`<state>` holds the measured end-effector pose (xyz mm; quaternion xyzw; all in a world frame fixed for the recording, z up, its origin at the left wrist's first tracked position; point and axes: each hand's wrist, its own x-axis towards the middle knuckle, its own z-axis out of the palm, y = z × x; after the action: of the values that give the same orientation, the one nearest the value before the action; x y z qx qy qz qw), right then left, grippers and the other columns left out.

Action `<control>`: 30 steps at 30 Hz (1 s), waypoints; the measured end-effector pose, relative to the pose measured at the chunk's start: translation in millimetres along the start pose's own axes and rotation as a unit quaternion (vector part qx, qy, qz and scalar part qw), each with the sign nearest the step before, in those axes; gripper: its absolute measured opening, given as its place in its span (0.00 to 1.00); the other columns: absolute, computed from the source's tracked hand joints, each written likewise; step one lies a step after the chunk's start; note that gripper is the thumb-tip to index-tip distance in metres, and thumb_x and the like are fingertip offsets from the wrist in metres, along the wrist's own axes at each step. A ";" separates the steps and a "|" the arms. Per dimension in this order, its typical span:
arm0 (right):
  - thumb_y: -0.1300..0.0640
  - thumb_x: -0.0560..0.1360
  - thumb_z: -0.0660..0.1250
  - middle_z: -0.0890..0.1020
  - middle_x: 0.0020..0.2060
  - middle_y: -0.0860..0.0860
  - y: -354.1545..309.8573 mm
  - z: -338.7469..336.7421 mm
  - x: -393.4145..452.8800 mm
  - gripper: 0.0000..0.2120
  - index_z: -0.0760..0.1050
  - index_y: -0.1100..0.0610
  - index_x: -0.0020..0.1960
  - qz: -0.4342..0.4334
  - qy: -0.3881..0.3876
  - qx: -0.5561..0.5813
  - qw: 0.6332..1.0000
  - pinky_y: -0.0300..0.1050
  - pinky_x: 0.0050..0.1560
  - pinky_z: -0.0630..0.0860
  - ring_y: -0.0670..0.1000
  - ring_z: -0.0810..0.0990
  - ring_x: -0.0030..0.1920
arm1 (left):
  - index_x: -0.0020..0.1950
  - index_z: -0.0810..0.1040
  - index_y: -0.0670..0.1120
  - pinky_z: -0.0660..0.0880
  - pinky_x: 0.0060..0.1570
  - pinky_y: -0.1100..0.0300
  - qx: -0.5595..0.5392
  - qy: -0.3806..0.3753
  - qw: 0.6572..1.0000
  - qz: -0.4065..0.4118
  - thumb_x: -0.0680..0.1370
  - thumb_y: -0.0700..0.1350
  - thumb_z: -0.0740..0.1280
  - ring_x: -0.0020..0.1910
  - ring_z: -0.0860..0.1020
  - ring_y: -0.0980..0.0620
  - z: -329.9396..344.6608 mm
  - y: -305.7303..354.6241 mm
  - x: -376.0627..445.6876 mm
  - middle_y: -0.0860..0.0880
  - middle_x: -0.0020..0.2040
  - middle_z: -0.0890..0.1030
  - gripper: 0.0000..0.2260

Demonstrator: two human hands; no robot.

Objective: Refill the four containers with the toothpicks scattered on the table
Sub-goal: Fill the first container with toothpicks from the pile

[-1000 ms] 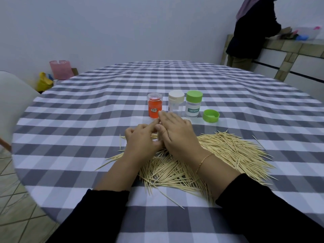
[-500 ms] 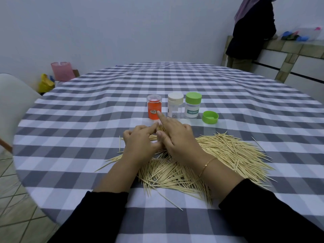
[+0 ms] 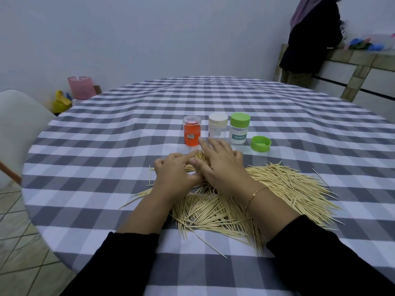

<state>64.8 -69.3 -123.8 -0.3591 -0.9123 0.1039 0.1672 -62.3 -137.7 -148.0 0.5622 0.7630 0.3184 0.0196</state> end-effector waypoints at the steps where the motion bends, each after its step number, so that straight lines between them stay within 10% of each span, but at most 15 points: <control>1: 0.34 0.77 0.47 0.54 0.76 0.47 0.6 0.7 -0.7 0.33 0.44 0.44 0.77 -0.002 0.005 0.009 1.000 0.57 0.70 0.50 0.48 0.47 0.76 | 0.71 0.68 0.62 0.51 0.52 0.60 -0.002 -0.005 1.000 0.004 0.70 0.61 0.60 0.65 0.67 0.58 -1.2 0.6 -0.5 0.56 0.59 0.78 0.29; 9: 0.36 0.76 0.48 0.59 0.75 0.46 8.3 -4.3 -13.3 0.25 0.63 0.38 0.71 -0.044 0.087 -0.044 0.994 0.52 0.65 0.51 0.50 0.51 0.74 | 0.67 0.71 0.65 0.53 0.52 0.57 0.016 -0.005 1.000 0.014 0.74 0.62 0.61 0.63 0.68 0.58 -3.8 2.4 1.5 0.58 0.54 0.78 0.21; 19: 0.47 0.76 0.64 0.76 0.60 0.45 11.0 5.0 -17.9 0.39 0.41 0.44 0.77 0.015 0.046 0.141 0.989 0.42 0.58 0.54 0.45 0.71 0.59 | 0.73 0.67 0.57 0.55 0.65 0.47 0.254 -0.121 0.959 0.015 0.78 0.52 0.60 0.69 0.65 0.53 -18.6 -5.9 11.0 0.57 0.72 0.69 0.23; 30: 0.46 0.77 0.63 0.76 0.60 0.44 12.3 5.3 -20.3 0.37 0.43 0.45 0.77 0.020 0.063 0.142 0.988 0.44 0.57 0.57 0.42 0.68 0.52 | 0.66 0.73 0.51 0.50 0.70 0.40 0.446 -0.186 0.871 0.091 0.79 0.46 0.60 0.67 0.66 0.48 -22.0 6.3 27.4 0.51 0.61 0.77 0.15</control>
<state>84.3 -74.8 -137.1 -0.3555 -0.8688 0.2127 0.2713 -75.6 -123.0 -118.4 0.6272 0.7513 -0.1658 -0.1210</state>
